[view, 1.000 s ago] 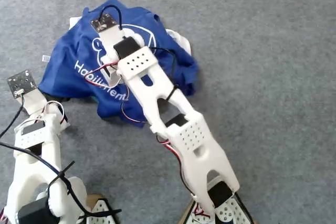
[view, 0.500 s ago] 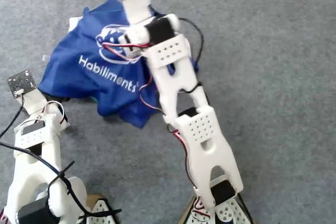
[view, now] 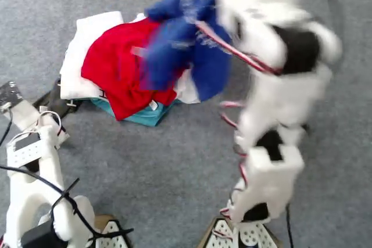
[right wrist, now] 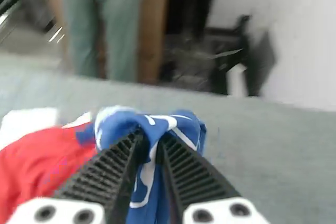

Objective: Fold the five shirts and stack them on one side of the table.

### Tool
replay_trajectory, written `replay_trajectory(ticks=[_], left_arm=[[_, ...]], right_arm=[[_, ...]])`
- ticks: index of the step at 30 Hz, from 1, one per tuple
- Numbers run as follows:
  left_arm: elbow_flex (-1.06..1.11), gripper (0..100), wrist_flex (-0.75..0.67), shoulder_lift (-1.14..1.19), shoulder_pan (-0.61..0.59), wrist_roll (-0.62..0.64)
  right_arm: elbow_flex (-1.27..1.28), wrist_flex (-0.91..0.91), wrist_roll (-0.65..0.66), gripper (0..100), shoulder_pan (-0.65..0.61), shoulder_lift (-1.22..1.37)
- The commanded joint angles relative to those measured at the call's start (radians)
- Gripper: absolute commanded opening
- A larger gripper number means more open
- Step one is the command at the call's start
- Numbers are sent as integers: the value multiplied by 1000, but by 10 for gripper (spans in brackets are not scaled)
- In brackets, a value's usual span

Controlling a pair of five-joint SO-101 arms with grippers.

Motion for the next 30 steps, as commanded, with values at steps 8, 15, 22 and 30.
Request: replay_trajectory(ticks=[8, 15, 22, 30], left_arm=[[-245, 30, 206, -75, 163, 104], [-638, 182, 348, 9, 567, 137], [-929, 281, 370, 446, 708, 235], [-1468, 302, 557, 1030, 661, 321]], right_arm=[[599, -3, 118, 15, 301, -242], [1198, -221, 189, 15, 295, -278], [1834, -743, 209, 15, 210, -298], [2315, -1361, 287, 15, 68, -311]])
